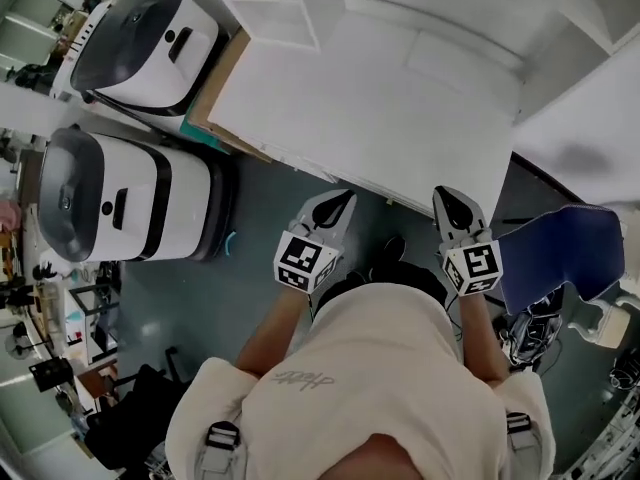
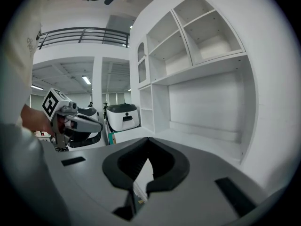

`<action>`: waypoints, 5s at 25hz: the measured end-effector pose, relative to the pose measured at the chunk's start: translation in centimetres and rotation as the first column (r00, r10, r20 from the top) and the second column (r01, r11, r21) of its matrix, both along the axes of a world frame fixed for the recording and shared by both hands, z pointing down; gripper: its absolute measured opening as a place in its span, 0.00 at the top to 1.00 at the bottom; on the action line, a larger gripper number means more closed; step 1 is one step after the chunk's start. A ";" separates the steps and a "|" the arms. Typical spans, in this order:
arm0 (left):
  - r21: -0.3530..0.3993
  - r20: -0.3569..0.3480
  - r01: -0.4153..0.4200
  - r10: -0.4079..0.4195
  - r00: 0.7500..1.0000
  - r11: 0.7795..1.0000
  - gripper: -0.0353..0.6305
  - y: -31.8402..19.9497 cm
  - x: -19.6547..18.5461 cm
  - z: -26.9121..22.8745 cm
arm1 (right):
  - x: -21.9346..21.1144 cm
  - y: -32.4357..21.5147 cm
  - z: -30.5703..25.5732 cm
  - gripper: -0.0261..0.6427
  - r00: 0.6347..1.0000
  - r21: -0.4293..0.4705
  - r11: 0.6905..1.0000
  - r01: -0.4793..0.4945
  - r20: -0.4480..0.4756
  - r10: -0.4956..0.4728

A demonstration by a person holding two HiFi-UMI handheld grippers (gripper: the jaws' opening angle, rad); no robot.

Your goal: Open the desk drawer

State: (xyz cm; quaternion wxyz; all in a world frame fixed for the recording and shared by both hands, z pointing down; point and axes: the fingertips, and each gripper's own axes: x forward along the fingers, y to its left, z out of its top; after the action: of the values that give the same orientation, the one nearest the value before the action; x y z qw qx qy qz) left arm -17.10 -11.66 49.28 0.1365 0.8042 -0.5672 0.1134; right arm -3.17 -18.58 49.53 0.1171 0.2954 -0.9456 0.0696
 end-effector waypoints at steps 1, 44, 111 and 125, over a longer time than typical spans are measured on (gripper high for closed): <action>0.005 0.008 -0.006 0.006 1.000 1.000 0.92 -1.3 0.6 -0.4 | 0.7 -1.0 0.1 0.96 1.000 -0.001 1.000 -0.001 0.004 0.001; 0.029 0.040 -0.332 0.330 0.943 0.943 0.80 -15.0 4.7 -3.5 | 4.2 -7.4 -0.9 0.96 0.972 -0.045 0.971 -0.234 0.009 0.235; -0.781 -0.229 -0.225 0.069 0.971 0.582 0.81 -6.2 8.9 38.3 | 7.2 -1.0 7.9 0.96 0.937 -0.213 0.918 -0.334 -0.180 0.299; -0.785 -0.231 -0.255 0.115 0.966 0.564 0.81 -3.2 8.8 38.5 | 5.1 1.0 7.2 0.96 0.939 -0.192 0.927 -0.323 -0.190 0.288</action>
State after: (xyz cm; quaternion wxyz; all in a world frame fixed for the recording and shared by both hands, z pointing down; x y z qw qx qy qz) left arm -8.28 -14.89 87.82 0.5177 0.7146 -0.3533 0.3106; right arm 1.93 -17.63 56.78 0.2114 0.4290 -0.8621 0.1677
